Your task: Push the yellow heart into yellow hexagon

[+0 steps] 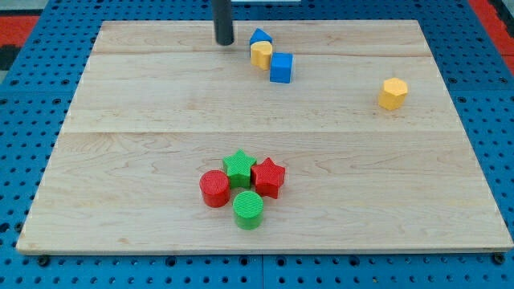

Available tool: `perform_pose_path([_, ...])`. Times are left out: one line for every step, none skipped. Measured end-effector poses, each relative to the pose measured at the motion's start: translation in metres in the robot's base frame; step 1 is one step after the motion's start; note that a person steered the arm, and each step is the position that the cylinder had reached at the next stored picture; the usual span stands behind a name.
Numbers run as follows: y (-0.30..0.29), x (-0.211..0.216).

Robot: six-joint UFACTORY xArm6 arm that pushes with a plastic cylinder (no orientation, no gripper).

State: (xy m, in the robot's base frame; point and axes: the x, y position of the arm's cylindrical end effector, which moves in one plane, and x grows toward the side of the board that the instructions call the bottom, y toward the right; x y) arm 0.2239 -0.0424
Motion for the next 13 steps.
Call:
perform_pose_path([0.01, -0.009])
perform_pose_path([0.016, -0.006])
perform_pose_path([0.05, 0.013])
perform_pose_path([0.08, 0.039])
perform_pose_path([0.107, 0.063])
perform_pose_path([0.134, 0.088])
perform_pose_path([0.14, 0.093])
perform_pose_path([0.119, 0.07])
perform_pose_path([0.097, 0.039])
perform_pose_path([0.075, 0.001])
perform_pose_path([0.056, -0.025])
perform_pose_path([0.048, 0.027])
perform_pose_path([0.046, 0.068])
